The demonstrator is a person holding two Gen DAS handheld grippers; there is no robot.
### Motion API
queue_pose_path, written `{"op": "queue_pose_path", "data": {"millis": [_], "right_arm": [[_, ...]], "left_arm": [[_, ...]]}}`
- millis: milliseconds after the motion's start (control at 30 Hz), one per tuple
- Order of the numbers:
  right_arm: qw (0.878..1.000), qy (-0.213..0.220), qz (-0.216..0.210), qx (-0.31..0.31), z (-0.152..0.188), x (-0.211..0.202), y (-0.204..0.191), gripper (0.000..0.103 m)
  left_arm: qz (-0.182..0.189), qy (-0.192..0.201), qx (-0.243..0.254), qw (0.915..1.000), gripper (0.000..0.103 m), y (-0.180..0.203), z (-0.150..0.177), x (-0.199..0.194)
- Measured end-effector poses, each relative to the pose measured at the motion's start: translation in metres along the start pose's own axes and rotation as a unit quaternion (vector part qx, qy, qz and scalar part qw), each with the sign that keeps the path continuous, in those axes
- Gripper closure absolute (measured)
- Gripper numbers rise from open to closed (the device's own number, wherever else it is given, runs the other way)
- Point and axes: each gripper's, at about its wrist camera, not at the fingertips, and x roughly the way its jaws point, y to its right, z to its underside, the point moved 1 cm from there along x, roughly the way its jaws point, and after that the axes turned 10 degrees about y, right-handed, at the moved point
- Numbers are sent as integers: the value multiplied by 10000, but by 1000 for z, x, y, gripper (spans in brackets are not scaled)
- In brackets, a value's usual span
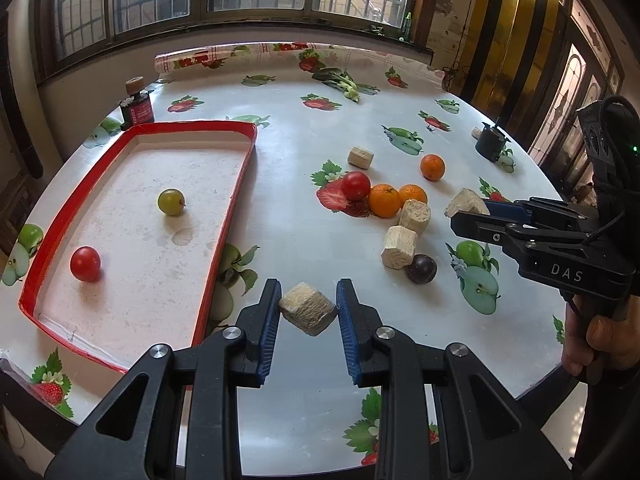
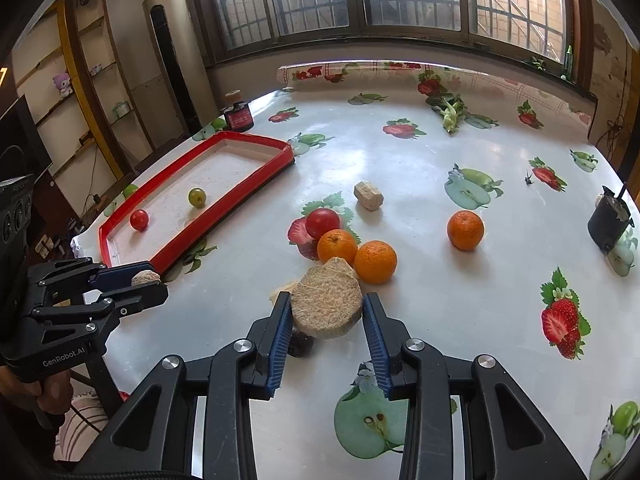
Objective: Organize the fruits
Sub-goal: 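Grasp a beige cube with the left tool while the right tool grasps a round sponge disc, then carry the cube and disc into the red tray and open both tools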
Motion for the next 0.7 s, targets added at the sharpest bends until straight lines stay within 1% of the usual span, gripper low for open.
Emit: {"op": "queue_pose_path", "data": {"millis": [700], "right_arm": [[9983,-67,-489,-315,-19,19,-53,67]], "left_arm": [[-502,150,-312,9981,77,-50,-3,-16]]}}
